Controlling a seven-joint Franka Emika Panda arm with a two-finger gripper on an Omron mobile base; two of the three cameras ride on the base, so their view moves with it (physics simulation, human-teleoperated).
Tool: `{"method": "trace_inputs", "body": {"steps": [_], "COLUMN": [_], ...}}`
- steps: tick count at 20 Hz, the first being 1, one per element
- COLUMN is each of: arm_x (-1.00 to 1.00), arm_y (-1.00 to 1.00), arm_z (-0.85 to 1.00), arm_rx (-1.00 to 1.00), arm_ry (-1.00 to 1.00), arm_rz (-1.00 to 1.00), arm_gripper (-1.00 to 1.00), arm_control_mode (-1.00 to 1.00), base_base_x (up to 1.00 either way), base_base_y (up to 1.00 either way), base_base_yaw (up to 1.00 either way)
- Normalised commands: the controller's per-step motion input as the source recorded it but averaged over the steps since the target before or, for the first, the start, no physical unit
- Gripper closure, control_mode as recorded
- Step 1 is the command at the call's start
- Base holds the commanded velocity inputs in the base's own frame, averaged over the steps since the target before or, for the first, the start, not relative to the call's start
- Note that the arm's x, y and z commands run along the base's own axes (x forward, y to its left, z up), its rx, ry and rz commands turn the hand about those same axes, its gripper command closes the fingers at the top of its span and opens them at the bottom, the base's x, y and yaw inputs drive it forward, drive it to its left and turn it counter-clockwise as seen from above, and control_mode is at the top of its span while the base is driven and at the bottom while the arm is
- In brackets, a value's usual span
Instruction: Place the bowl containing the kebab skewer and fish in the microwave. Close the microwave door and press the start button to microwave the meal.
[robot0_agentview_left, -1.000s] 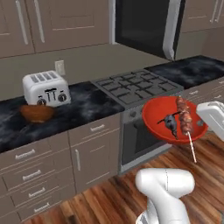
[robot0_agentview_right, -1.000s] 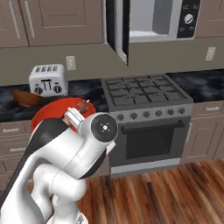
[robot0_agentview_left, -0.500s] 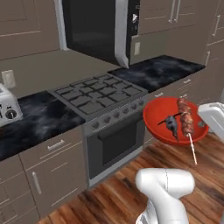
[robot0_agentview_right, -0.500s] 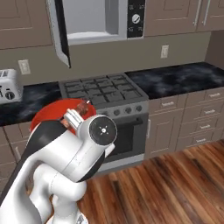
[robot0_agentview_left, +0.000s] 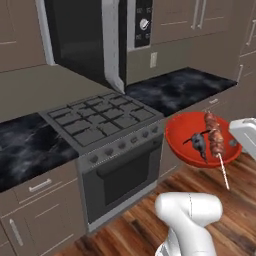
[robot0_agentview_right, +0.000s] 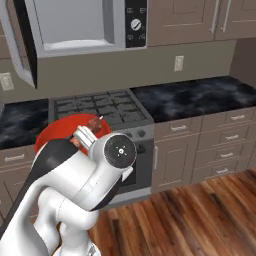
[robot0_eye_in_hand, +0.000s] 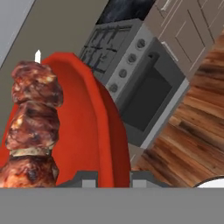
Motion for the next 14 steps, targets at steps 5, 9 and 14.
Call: {"method": "trace_inputs", "body": {"steps": [5,9,14], "arm_x": [0.00,0.00,0.00], "arm_y": [0.00,0.00,0.00], "arm_z": [0.00,0.00,0.00], "arm_rx": [0.00,0.00,0.00], "arm_ry": [0.00,0.00,0.00], "arm_rz": [0.00,0.00,0.00], "arm_gripper": [1.00,1.00,1.00], "arm_control_mode": [1.00,1.00,1.00], "base_base_x": [0.81,0.75,0.59], "base_base_y": [-0.08,-0.27,-0.48], "base_base_yaw": [0.31,0.36,0.35]}}
